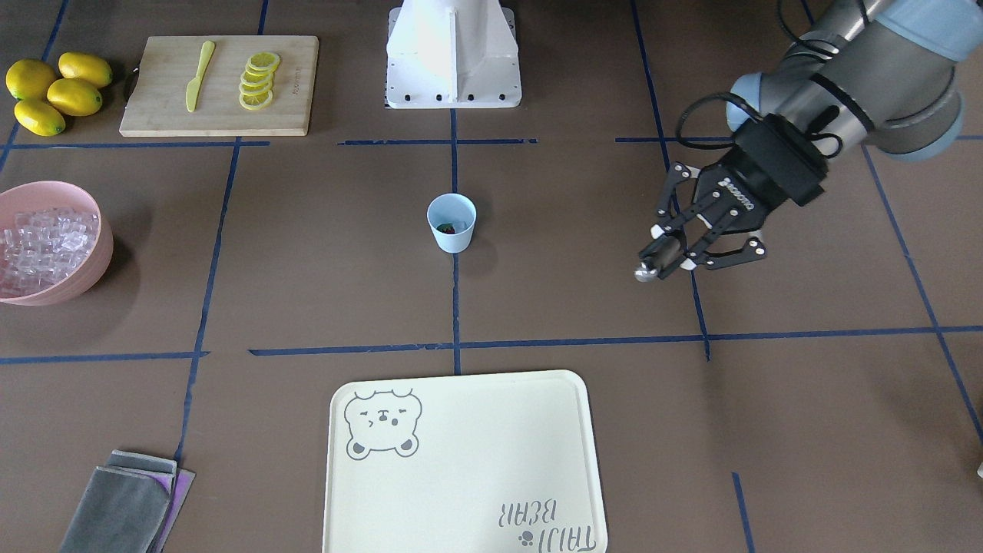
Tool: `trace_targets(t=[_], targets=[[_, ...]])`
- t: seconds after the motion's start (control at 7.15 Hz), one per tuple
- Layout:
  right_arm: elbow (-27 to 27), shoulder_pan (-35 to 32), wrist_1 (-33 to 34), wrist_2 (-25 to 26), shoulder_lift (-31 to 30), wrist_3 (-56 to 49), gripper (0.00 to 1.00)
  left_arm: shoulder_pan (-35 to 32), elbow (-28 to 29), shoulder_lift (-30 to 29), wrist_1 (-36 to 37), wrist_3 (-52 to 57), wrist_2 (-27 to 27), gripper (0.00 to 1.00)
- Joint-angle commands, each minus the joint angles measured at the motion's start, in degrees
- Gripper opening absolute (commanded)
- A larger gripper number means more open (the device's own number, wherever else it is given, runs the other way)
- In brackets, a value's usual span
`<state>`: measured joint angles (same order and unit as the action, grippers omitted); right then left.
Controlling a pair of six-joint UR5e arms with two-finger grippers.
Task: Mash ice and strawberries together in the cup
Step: 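Carry the steel muddler over the light-blue cup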
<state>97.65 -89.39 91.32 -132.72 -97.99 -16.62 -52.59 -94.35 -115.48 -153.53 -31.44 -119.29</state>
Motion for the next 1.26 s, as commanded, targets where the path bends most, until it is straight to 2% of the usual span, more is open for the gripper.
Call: trace_targets(t=[0.0,0.28,0.42,0.7,0.84,1.12], targets=[[0.0,0.0,0.0,0.0,0.1,0.0,0.99,12.4,1.0,-3.5,-11.6,0.0,14.0,0.00],[0.0,0.0,0.0,0.0,0.1,0.0,0.99,18.5,1.5,-5.2,-19.8,0.2,24.8,0.00],[-0.1,0.0,0.0,0.0,0.1,0.0,0.99,21.4,2.2,-6.6,-23.3,0.7,28.4,0.00],[0.0,0.0,0.0,0.0,0.1,0.0,0.99,23.7,7.2,-7.6,-33.8,7.8,29.4,0.00],[0.0,0.0,0.0,0.0,0.1,-0.1,0.99,23.8,12.7,-9.3,-41.0,9.9,30.7,0.00],[0.0,0.0,0.0,0.0,0.1,0.0,0.99,26.1,15.9,-9.3,-46.6,13.3,31.9,0.00]])
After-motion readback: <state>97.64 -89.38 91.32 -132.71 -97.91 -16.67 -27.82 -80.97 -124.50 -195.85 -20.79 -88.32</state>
